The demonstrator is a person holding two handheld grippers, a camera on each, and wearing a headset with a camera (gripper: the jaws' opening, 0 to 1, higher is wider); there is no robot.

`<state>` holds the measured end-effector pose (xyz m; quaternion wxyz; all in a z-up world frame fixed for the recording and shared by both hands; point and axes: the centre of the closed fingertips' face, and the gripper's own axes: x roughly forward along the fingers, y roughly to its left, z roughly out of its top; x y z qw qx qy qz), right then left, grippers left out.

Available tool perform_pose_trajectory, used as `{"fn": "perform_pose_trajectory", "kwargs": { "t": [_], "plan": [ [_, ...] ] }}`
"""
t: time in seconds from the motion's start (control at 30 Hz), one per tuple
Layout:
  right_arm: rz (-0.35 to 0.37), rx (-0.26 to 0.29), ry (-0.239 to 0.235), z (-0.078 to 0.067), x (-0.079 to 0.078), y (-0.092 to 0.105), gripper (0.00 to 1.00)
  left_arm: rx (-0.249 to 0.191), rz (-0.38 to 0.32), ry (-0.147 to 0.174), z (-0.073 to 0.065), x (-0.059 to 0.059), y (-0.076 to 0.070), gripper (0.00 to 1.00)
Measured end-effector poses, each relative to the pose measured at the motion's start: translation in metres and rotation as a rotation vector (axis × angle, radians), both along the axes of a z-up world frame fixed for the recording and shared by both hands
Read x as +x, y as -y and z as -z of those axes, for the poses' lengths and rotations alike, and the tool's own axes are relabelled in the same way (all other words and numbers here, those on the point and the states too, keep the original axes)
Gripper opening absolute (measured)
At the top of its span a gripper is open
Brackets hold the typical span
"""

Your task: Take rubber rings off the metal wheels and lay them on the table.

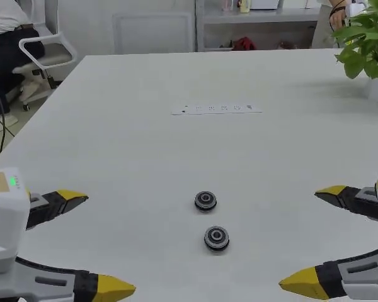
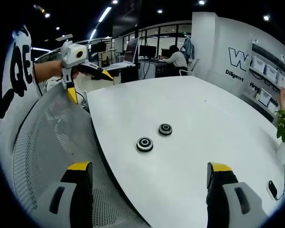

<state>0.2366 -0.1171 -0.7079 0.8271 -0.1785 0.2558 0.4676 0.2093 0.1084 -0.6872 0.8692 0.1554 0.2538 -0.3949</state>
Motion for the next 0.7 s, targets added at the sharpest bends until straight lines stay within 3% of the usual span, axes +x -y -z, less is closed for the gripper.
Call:
{"fn": "perform_pose_trajectory", "kwargs": {
  "t": [0.7],
  "plan": [
    [0.001, 0.005, 0.017, -0.0045, 0.0038, 0.0004, 0.95, -0.006, -0.003, 0.015, -0.0044, 0.0028, 0.0001, 0.95]
  ]
}}
